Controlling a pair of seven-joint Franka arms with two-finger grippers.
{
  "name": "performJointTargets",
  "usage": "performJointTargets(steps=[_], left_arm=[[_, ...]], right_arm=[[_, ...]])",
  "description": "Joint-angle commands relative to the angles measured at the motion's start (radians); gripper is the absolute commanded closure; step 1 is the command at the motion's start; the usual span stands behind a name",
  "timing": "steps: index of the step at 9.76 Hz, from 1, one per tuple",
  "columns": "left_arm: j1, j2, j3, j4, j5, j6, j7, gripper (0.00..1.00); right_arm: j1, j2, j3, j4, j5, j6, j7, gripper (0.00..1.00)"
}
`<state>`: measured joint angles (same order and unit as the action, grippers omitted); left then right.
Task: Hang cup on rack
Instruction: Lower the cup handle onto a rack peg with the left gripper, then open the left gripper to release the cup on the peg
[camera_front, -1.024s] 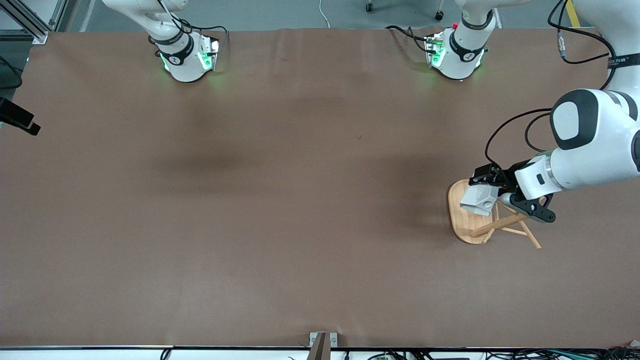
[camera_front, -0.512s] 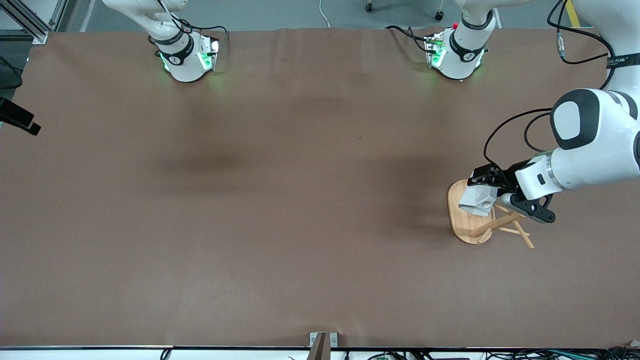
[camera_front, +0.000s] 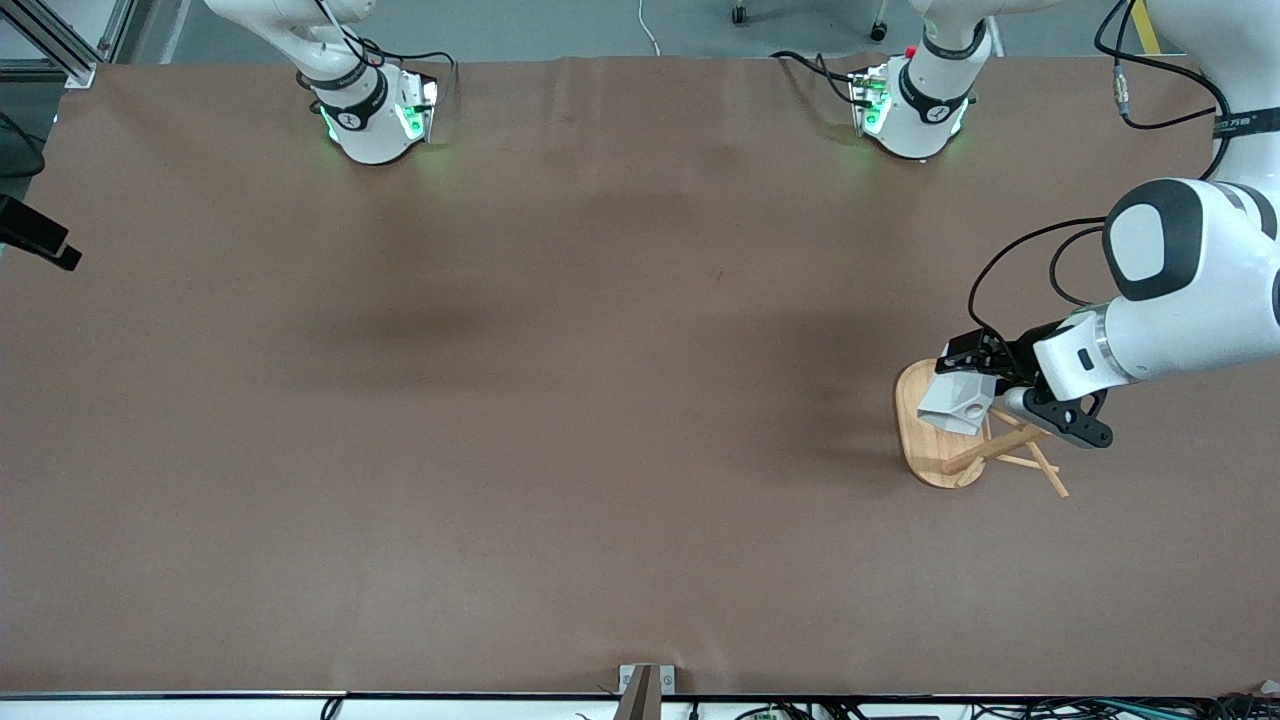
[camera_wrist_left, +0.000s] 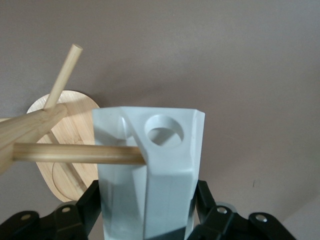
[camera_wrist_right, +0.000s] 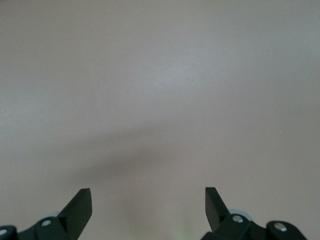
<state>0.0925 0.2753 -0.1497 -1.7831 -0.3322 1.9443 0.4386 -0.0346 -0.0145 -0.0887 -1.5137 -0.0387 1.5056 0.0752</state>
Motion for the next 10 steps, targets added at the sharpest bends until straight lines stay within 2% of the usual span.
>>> performJointTargets(steps=[1, 4, 5, 6, 10], left_arm=[[0.012, 0.054, 0.006, 0.027, -0.01, 0.012, 0.032, 0.94], [0.015, 0.068, 0.006, 0.031, -0.014, 0.012, 0.071, 0.91], [0.015, 0.07, 0.006, 0.031, -0.014, 0.012, 0.071, 0.63], [0.015, 0.067, 0.006, 0.03, -0.014, 0.012, 0.072, 0.01], [0.019, -0.01, 0.007, 0.054, 0.001, -0.059, -0.059, 0.0]], right_arm=[[-0.005, 0.002, 0.003, 0.009, 0.014, -0.007, 0.011, 0.0], [-0.005, 0.004, 0.003, 0.01, 0.014, -0.004, 0.011, 0.0], [-0.007, 0.004, 0.003, 0.01, 0.014, -0.004, 0.011, 0.0], [-0.007, 0.004, 0.003, 0.01, 0.014, -0.007, 0.011, 0.0], [-0.008, 0.004, 0.003, 0.009, 0.014, -0.008, 0.011, 0.0]])
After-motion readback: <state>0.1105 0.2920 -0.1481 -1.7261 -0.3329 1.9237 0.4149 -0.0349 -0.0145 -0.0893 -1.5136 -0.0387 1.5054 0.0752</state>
